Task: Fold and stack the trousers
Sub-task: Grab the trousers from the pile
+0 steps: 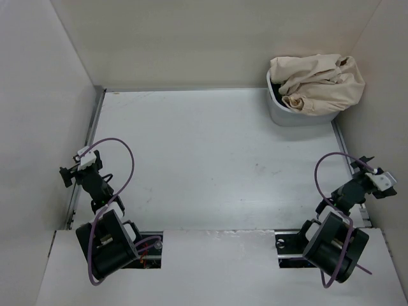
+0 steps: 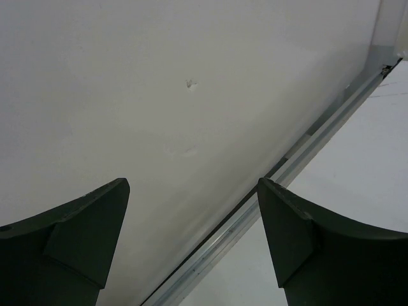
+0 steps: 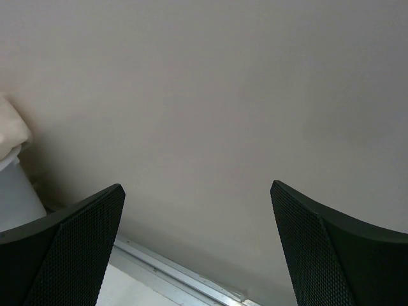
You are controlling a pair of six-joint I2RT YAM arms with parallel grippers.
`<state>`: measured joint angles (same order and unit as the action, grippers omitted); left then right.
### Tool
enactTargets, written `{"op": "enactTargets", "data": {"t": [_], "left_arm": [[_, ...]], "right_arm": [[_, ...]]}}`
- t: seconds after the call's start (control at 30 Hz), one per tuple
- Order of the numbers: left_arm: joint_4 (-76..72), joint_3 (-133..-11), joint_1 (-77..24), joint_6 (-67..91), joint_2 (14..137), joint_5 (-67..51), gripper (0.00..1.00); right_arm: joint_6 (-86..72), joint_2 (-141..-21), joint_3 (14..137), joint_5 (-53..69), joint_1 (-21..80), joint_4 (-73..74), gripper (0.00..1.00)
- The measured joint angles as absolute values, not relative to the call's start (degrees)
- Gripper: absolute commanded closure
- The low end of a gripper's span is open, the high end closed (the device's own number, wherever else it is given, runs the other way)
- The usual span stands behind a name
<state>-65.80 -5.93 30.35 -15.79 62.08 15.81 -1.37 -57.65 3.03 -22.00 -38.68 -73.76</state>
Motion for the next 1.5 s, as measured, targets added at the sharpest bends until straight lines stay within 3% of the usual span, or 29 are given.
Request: {"op": "enactTargets", "data": {"t": [0.47, 0.57, 0.63, 0.73, 0.83, 1.07, 1.2, 1.43, 1.5], "left_arm": [[-65.8, -5.93, 30.74, -15.57, 62.08, 15.77, 0.17], [-65.76, -5.96, 30.74, -15.59, 62.08, 15.62, 0.19], [-63.18, -7.09, 29.89, -16.97, 62.0, 14.7, 0.22], [-52.53, -14.11, 24.97, -20.4, 62.19, 13.23, 0.17], [-35.9, -30.98, 17.69, -21.74, 65.63, 10.17, 0.17], [2.35, -72.1, 4.67, -17.28, 84.6, -2.52, 0.29], [17.15, -74.5, -3.2, -15.73, 91.53, -4.45, 0.27], [26.61, -69.1, -7.88, -15.94, 92.49, -3.2, 0.25], [26.5, -69.06, -7.51, -16.03, 91.83, -2.66, 0.25]], "right_arm": [[-3.95, -55.61, 2.98, -21.78, -41.63, -73.54, 0.0], [1.23, -47.18, 3.38, -19.0, -37.04, -72.38, 0.0], [7.51, -44.53, 11.03, -16.03, -29.12, -65.1, 0.0], [14.66, -53.91, 33.76, -13.89, -17.37, -51.92, 0.0], [19.84, -65.98, 54.08, -16.45, -7.14, -37.76, 0.0], [18.02, -83.57, 76.29, -15.66, 2.13, -9.89, 0.0], [9.26, -96.49, 89.93, -12.47, 1.48, 4.93, 0.01], [0.54, -106.48, 95.79, -13.63, -0.8, 22.09, 0.14], [-0.86, -107.39, 95.68, -15.2, -0.78, 24.6, 0.22]]}}
